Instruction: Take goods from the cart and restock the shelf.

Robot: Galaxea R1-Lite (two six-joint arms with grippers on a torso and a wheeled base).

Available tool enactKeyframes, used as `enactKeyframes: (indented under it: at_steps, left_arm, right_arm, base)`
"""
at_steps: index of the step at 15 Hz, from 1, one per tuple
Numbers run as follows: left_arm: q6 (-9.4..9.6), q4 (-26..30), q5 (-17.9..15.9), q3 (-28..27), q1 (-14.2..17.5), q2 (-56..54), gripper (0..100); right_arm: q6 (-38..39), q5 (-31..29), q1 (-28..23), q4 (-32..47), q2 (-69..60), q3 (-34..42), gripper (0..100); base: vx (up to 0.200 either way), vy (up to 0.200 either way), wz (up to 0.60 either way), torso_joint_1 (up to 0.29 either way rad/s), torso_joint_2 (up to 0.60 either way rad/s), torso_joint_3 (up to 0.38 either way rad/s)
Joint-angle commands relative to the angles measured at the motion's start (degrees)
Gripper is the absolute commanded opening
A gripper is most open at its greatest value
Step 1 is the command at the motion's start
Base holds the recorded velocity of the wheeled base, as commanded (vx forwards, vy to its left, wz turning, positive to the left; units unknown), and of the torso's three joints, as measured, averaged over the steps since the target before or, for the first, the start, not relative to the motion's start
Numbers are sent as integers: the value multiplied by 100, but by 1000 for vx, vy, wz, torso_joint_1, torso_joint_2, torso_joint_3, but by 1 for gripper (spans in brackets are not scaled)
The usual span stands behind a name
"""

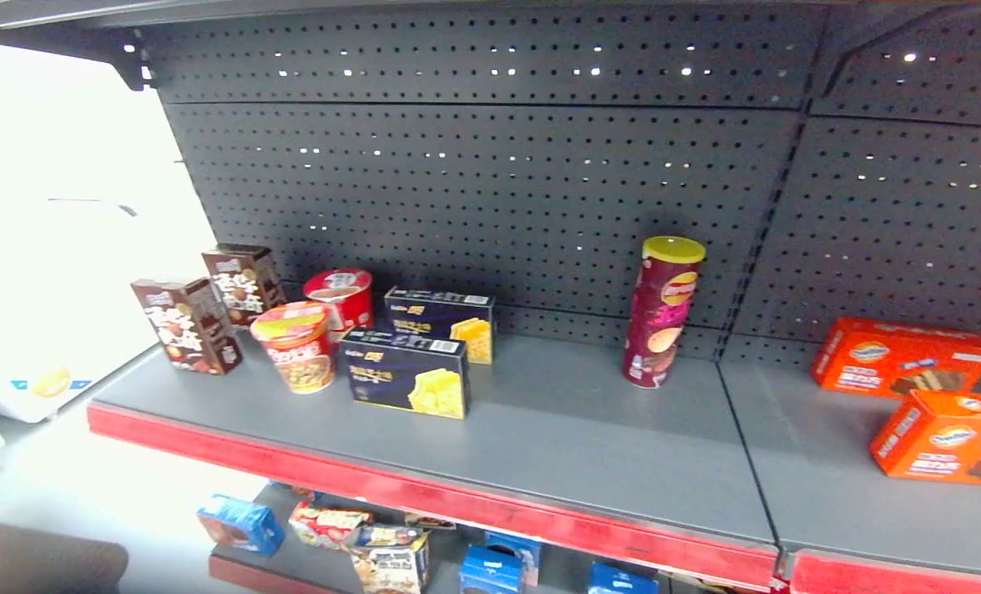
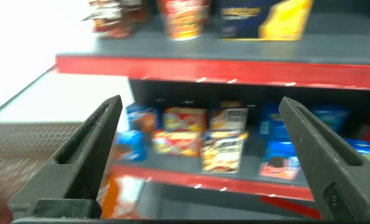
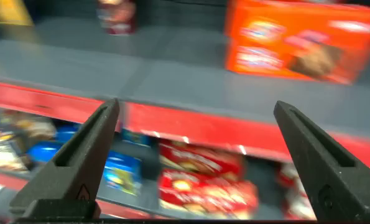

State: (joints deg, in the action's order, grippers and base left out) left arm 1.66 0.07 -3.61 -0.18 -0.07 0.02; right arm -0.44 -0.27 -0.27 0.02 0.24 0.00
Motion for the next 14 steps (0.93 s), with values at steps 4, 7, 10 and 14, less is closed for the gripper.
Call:
enactKeyframes:
  at_steps: [4, 7, 10, 14]
  left_arm:
    - [1, 1, -8, 1, -1, -2, 100]
    - [1, 1, -8, 1, -1, -2, 100]
    - [10, 1, -8, 1, -1, -2, 100]
    - [10, 1, -8, 1, -1, -2, 100]
  right_arm:
    - [0, 0, 9, -2, 11, 0, 100]
    - [0, 0, 0, -2, 11, 0, 100]
    - [0, 0, 0, 6, 11, 0, 100]
    - [9, 0, 0, 6, 11, 0, 100]
  base:
    - [0, 0, 600, 5, 2, 0]
    - [0, 0, 600, 2, 2, 1]
    - [0, 0, 600, -1, -1, 2]
    - [0, 0, 600, 2, 2, -1]
